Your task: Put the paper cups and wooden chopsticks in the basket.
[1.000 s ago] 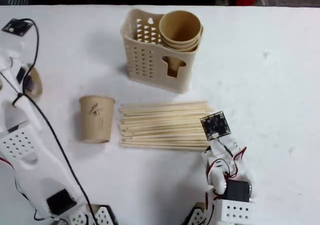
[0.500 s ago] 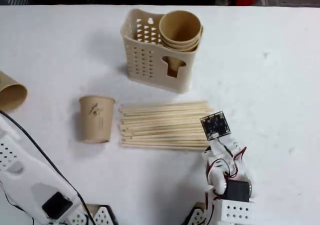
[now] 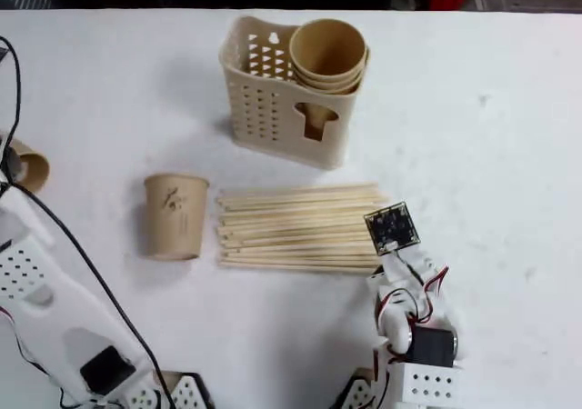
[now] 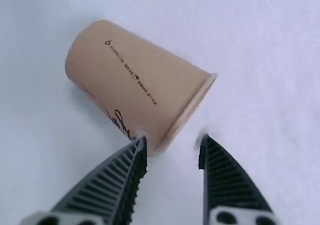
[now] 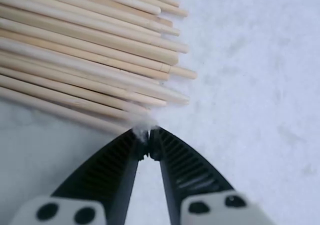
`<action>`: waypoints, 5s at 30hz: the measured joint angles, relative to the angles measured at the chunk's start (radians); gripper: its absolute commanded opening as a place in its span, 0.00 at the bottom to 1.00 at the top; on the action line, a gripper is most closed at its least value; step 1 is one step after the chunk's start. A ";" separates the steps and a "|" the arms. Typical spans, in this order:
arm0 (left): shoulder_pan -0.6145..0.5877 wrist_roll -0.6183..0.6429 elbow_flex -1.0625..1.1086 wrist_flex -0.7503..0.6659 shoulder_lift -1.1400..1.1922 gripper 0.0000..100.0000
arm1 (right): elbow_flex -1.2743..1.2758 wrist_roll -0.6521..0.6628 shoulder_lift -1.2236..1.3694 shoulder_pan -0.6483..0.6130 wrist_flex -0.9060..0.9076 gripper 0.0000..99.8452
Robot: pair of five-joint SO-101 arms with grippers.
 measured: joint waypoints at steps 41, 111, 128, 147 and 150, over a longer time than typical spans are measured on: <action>0.169 0.249 0.160 -0.161 -0.272 0.02 | 0.000 0.000 0.000 0.000 0.000 0.02; 1.102 0.855 -0.232 -0.028 -0.316 0.02 | 0.000 0.000 0.000 0.000 0.000 0.02; 1.148 0.695 -0.232 0.008 -0.316 0.02 | 0.000 0.000 0.000 0.000 0.000 0.02; 1.162 0.647 -0.232 -0.058 -0.316 0.02 | 0.000 0.000 0.000 0.000 0.000 0.02; 1.149 0.655 -0.232 -0.066 -0.316 0.04 | 0.000 0.000 0.000 0.000 0.000 0.02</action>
